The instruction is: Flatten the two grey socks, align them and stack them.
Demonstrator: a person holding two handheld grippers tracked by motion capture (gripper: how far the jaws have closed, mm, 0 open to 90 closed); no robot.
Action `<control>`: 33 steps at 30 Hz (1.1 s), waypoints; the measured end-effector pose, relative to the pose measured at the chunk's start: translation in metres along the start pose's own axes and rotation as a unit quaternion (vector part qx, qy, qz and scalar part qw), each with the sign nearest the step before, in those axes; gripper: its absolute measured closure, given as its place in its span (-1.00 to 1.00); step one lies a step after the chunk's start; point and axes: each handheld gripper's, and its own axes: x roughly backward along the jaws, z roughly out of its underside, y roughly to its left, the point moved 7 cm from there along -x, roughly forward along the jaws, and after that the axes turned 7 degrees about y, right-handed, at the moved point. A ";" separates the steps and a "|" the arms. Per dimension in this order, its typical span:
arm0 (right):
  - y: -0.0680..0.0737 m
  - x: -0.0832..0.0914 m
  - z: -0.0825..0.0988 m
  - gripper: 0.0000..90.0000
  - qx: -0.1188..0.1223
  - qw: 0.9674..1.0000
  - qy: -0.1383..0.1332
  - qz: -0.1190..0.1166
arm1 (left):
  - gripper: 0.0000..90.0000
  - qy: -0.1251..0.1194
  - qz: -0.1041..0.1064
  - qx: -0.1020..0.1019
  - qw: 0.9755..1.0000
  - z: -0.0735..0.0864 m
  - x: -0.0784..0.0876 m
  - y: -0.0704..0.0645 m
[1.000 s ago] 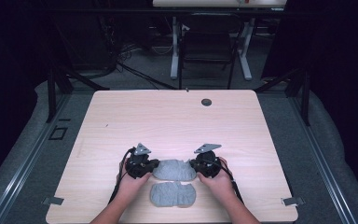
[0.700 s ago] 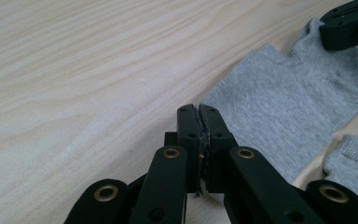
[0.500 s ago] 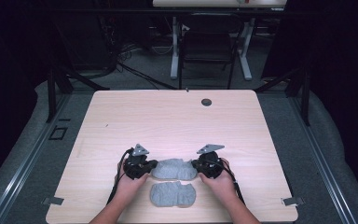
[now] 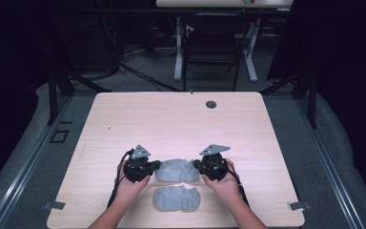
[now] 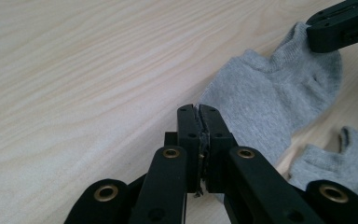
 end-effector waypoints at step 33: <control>0.048 0.054 0.029 0.93 0.050 0.998 -0.015 -0.036 | 0.97 -0.001 0.035 -0.030 0.999 0.037 0.046 -0.040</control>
